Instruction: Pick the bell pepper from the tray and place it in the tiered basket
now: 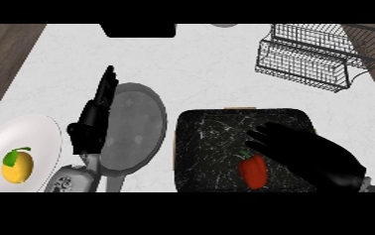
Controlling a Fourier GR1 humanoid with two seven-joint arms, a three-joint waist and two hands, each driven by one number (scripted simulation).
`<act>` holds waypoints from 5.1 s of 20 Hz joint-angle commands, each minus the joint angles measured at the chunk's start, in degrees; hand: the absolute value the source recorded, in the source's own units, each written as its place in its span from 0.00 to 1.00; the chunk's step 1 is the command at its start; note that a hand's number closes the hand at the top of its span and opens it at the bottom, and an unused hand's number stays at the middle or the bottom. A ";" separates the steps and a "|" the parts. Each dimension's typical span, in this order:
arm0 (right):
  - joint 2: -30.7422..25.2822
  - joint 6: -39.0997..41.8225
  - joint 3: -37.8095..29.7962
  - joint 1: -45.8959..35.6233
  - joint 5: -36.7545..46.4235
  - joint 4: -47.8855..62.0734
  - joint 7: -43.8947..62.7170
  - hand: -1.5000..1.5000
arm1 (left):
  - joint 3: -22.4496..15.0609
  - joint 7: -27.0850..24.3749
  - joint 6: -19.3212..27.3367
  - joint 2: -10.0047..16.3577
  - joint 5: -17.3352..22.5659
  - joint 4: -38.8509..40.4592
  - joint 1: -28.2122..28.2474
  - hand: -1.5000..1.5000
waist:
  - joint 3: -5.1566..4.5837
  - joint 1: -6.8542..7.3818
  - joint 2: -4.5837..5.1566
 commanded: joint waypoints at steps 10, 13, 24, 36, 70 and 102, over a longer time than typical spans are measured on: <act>6.90 0.50 4.75 -0.14 6.74 3.77 2.17 0.00 | 2.05 3.11 -1.16 -1.45 -1.75 -2.18 -0.93 0.50 | 0.01 0.09 -0.04; 6.92 -0.03 4.70 -1.04 8.30 5.19 0.79 0.00 | 3.93 -1.37 -2.74 -1.68 -1.14 3.71 -2.66 0.50 | 0.00 -0.08 0.01; 10.58 -2.73 4.49 -0.45 11.12 9.67 -0.80 0.00 | 4.61 0.58 -3.30 -2.41 -2.76 1.46 -1.71 0.50 | 0.00 -0.04 0.00; 14.84 -9.30 3.96 3.24 11.62 14.04 -1.73 0.00 | 3.95 -1.34 -4.18 -4.09 -3.08 1.40 0.33 0.50 | 0.00 -0.09 -0.01; 28.05 -5.86 -12.81 -34.83 28.34 19.72 72.76 1.00 | 4.56 -0.51 -3.22 -3.00 -2.46 1.08 -0.54 0.50 | -0.06 -0.04 -0.22; 10.85 -21.67 -35.33 -58.05 22.51 48.03 60.87 1.00 | 5.00 0.59 -4.36 -3.36 -3.42 2.14 -2.99 0.50 | -0.01 0.43 0.21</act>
